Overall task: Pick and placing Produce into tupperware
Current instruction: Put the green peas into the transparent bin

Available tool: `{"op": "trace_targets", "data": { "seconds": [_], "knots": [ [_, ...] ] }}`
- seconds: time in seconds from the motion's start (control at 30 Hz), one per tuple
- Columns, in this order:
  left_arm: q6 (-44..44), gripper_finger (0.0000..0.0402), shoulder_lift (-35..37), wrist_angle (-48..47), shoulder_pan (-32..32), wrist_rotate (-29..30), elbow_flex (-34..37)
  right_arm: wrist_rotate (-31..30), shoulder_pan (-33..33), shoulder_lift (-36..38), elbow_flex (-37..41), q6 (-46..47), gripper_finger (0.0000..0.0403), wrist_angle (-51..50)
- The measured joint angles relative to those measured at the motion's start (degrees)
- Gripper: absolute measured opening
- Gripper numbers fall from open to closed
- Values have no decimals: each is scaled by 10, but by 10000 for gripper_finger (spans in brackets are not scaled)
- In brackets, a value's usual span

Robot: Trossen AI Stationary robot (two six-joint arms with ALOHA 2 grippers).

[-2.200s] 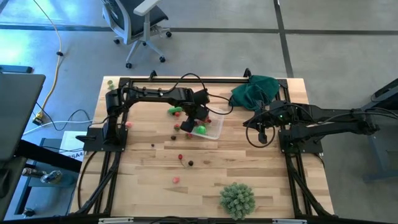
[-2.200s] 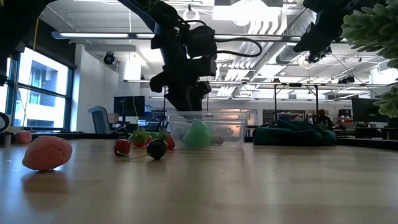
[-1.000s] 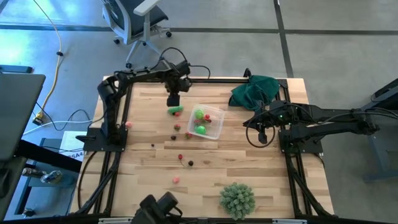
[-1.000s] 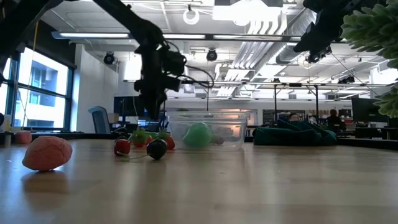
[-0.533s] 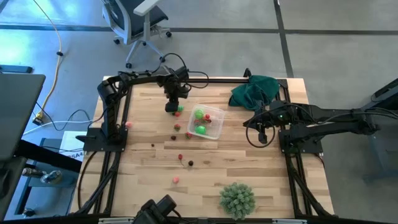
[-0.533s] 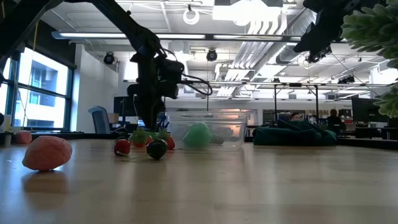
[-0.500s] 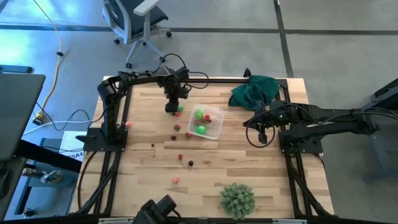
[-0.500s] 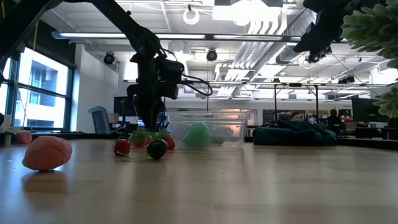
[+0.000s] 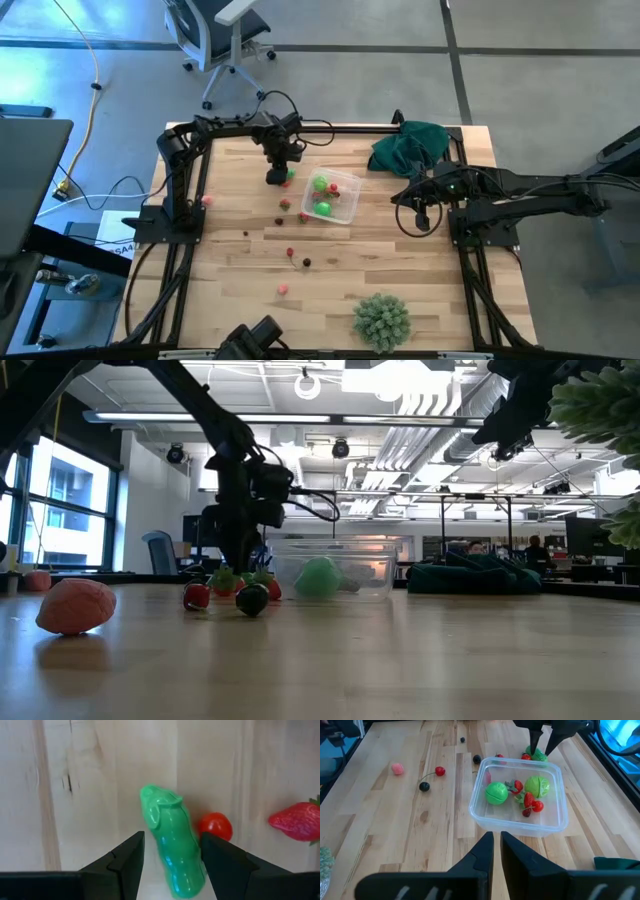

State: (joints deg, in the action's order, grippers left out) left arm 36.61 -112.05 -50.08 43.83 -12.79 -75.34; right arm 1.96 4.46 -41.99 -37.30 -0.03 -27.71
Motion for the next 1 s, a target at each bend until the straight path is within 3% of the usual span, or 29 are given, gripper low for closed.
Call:
{"op": "trace_targets", "data": {
  "seconds": [0.43,0.8,1.0],
  "knots": [
    [-20,184,0,47,0,61,20,0,0,0,0,0,24,0],
    [5,184,0,67,0,65,20,0,0,0,0,0,24,0],
    [-7,184,0,66,0,110,20,0,0,0,0,0,24,0]
  ]
}}
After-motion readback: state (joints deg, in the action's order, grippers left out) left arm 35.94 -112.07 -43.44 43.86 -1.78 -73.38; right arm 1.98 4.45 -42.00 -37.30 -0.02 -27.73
